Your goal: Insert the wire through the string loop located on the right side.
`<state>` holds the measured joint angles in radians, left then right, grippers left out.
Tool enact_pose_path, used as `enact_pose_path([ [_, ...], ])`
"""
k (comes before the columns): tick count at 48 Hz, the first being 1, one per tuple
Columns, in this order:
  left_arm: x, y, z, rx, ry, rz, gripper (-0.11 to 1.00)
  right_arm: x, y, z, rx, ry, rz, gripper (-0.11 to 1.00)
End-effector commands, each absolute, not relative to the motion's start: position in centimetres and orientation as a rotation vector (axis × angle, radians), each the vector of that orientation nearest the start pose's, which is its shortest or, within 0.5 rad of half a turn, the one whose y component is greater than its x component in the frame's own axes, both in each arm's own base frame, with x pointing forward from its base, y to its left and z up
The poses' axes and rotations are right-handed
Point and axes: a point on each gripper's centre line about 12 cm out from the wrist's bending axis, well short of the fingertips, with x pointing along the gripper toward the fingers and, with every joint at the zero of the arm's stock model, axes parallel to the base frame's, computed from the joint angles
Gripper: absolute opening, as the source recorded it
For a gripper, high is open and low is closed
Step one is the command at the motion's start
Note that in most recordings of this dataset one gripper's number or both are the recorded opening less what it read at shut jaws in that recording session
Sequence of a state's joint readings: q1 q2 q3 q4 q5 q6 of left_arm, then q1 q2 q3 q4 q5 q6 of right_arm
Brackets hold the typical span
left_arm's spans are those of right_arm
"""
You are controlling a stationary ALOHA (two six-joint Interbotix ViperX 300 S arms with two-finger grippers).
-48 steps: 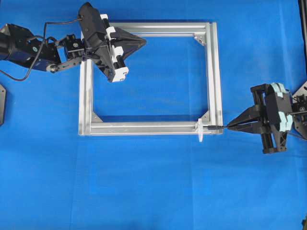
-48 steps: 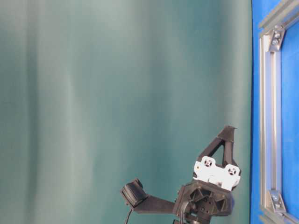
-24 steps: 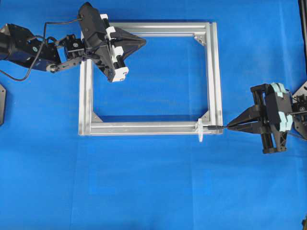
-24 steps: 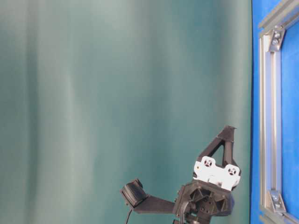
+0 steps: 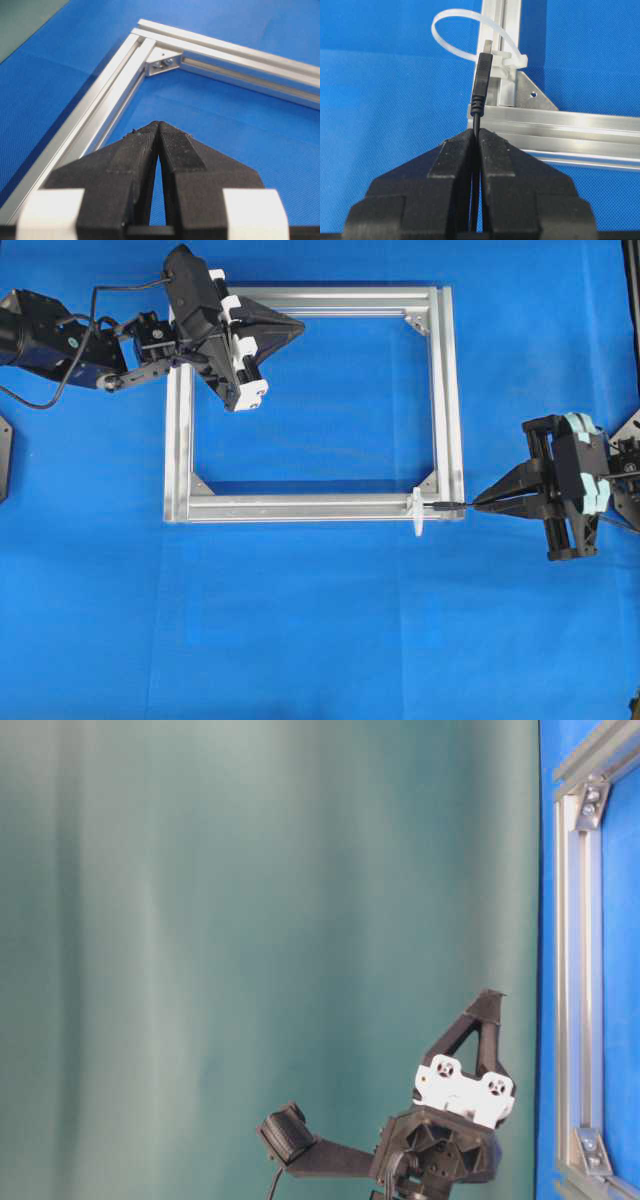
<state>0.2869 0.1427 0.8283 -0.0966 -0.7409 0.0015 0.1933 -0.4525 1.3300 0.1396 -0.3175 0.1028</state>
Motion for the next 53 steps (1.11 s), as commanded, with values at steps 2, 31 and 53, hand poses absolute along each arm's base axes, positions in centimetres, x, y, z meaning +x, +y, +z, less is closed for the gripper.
enact_pose_path([
  [2,37.2,11.9,15.8,-0.086,0.165,0.359,0.0,21.6,3.6,13.5,0.167,0.544,0.079,-0.04],
  [31,37.2,11.8,15.9,-0.089,0.161,0.357,0.0,27.1,4.7,13.3,0.161,0.503,0.075,-0.04],
  [53,37.7,10.3,16.0,-0.098,0.155,0.319,0.0,28.1,4.9,12.9,0.159,0.514,0.073,-0.04],
])
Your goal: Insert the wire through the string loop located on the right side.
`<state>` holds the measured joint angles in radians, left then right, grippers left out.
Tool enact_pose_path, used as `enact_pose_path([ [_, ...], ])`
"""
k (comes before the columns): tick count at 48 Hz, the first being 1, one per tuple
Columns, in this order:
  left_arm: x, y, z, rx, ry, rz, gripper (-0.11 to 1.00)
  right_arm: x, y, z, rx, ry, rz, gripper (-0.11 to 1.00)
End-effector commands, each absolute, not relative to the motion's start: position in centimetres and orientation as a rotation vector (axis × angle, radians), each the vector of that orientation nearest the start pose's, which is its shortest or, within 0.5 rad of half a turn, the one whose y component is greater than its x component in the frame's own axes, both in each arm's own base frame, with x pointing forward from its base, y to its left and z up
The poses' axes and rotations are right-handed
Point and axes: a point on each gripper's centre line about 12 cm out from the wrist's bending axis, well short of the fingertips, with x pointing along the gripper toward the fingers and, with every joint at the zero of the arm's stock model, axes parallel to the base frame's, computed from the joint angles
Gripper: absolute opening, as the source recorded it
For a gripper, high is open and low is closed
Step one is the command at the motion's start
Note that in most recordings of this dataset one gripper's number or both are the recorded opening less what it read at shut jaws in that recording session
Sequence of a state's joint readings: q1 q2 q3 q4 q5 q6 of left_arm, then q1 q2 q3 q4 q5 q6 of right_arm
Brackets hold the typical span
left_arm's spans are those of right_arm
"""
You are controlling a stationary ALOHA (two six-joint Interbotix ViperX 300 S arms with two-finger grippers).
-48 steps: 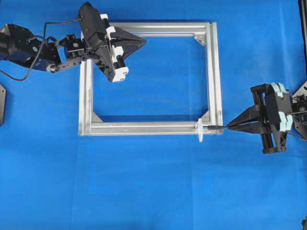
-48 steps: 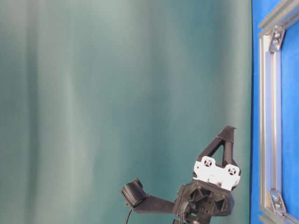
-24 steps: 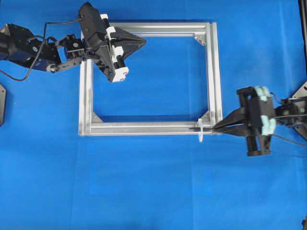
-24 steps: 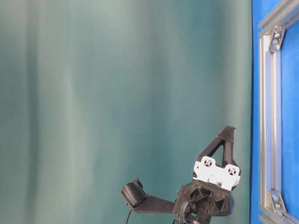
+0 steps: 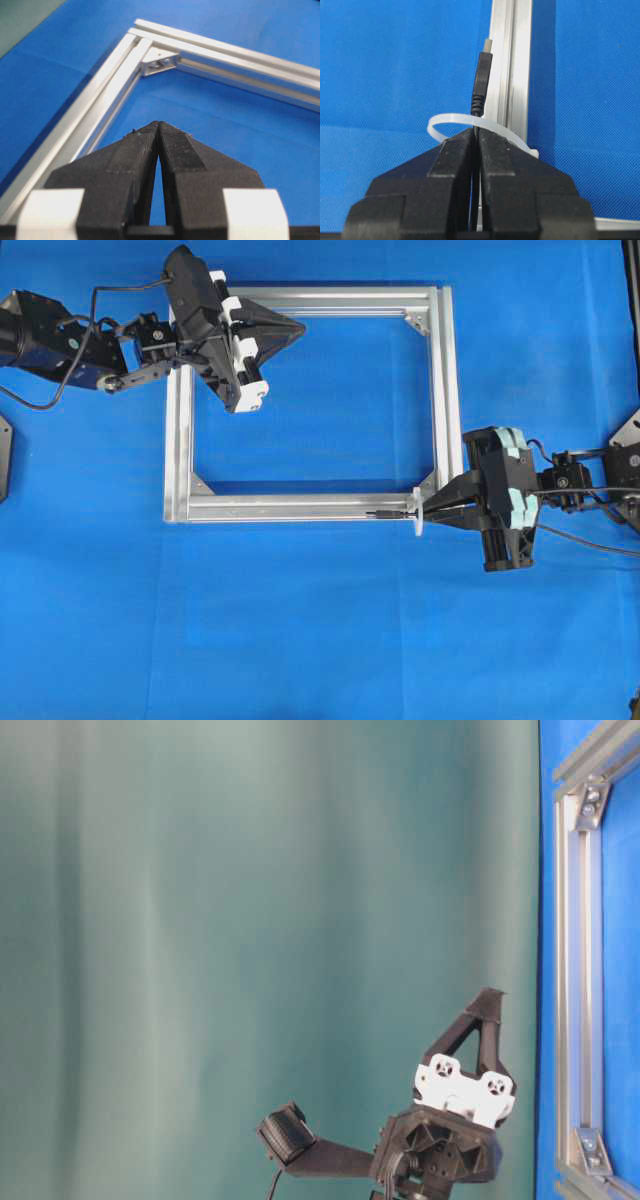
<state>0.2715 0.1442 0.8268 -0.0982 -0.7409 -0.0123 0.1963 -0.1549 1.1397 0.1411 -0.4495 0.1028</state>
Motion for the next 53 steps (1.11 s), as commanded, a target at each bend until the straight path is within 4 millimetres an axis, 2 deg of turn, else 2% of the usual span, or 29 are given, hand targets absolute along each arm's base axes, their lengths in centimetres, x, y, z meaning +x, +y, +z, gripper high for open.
enact_pose_path([
  [1,37.8,10.1,16.0,-0.097,0.15,0.311,0.0,28.0,4.9,12.9,0.158,0.515,0.073,-0.04],
  [8,38.5,6.8,16.1,-0.09,0.148,0.227,0.0,28.0,4.9,12.9,0.159,0.519,0.072,-0.04],
  [17,39.0,1.5,16.0,-0.085,0.158,0.092,0.0,28.0,4.9,12.9,0.159,0.519,0.072,-0.04],
  [26,38.8,-3.2,15.9,-0.113,0.171,-0.027,0.0,28.1,4.9,12.9,0.158,0.519,0.074,-0.04],
  [33,38.5,-5.9,15.7,-0.156,0.191,-0.092,0.0,28.1,4.9,12.9,0.159,0.519,0.073,-0.04],
  [38,38.4,-6.8,15.6,-0.165,0.204,-0.113,0.0,28.1,4.9,12.9,0.158,0.519,0.074,-0.04],
  [44,38.7,-6.8,15.6,-0.168,0.215,-0.111,0.0,28.1,4.9,12.9,0.156,0.519,0.074,-0.04],
  [50,40.0,-6.5,16.0,-0.166,0.214,-0.099,0.0,28.1,4.9,12.9,0.156,0.519,0.074,-0.04],
  [53,41.3,-6.2,16.4,-0.163,0.21,-0.089,0.0,28.1,4.9,12.9,0.157,0.515,0.074,-0.04],
])
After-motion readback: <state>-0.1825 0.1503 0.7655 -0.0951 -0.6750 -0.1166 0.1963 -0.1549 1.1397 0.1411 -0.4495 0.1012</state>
